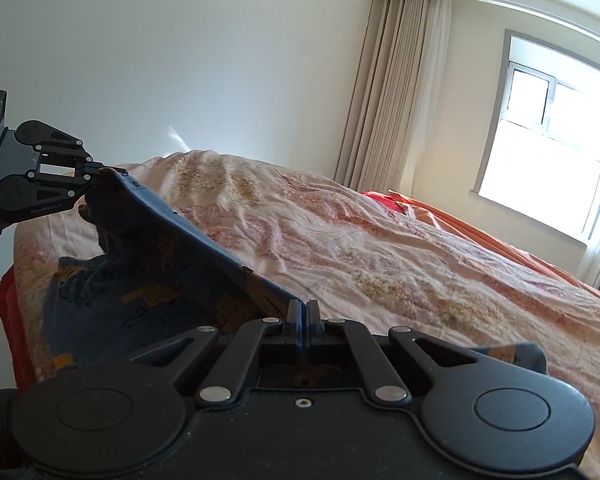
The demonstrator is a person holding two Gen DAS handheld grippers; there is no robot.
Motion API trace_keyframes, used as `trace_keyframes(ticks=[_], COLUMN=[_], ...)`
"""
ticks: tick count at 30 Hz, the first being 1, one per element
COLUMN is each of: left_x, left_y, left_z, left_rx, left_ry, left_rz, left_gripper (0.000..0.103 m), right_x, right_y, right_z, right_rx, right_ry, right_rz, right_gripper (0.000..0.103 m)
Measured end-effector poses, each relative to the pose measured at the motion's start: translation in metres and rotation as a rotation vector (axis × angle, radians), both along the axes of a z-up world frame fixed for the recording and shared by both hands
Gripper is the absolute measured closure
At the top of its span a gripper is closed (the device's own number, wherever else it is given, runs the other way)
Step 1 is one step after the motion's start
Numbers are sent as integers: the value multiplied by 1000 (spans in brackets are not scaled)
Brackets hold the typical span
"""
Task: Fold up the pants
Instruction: 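Lift the gripped edge with both grippers and fold it over the pants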
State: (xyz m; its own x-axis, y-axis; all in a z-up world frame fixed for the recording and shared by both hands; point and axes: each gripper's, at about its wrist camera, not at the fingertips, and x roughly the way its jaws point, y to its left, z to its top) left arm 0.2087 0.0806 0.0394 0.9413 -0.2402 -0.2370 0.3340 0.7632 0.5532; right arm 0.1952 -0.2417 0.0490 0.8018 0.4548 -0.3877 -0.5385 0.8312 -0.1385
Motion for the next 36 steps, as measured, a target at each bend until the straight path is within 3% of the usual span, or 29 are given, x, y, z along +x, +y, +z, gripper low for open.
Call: trace_keyframes(ticks=[6,13,20,27,31,33,36], left_x=[-37,-47,-61,-66,-64,-64,-65], left_y=[1,-5,7,14,14,14,8], left_z=[-28,-67,-75,-101,-100,-100,-99], left_rx=[11,-4,-33,-23,-26,-31,-45], left_ry=[30,127,148,204,214,231,251], left_rz=[-6,9,31,53,62,67,95], left_gripper=[103,103,103,103,103,102,89], right_x=[-55,-68,-91,-93,-93,-94,-101], right_y=[4,6,9,13,15,13,7], right_z=[-31,-78,-74,-98,-107,-108,-108], right_rx=[59,115,110,80,78,101,150], right_ry=[12,59,9,74,86,88,83], right_rz=[-34,-98,-86,-93,-102,-109,-118], right_gripper=[103,103,103,103,103,97,85])
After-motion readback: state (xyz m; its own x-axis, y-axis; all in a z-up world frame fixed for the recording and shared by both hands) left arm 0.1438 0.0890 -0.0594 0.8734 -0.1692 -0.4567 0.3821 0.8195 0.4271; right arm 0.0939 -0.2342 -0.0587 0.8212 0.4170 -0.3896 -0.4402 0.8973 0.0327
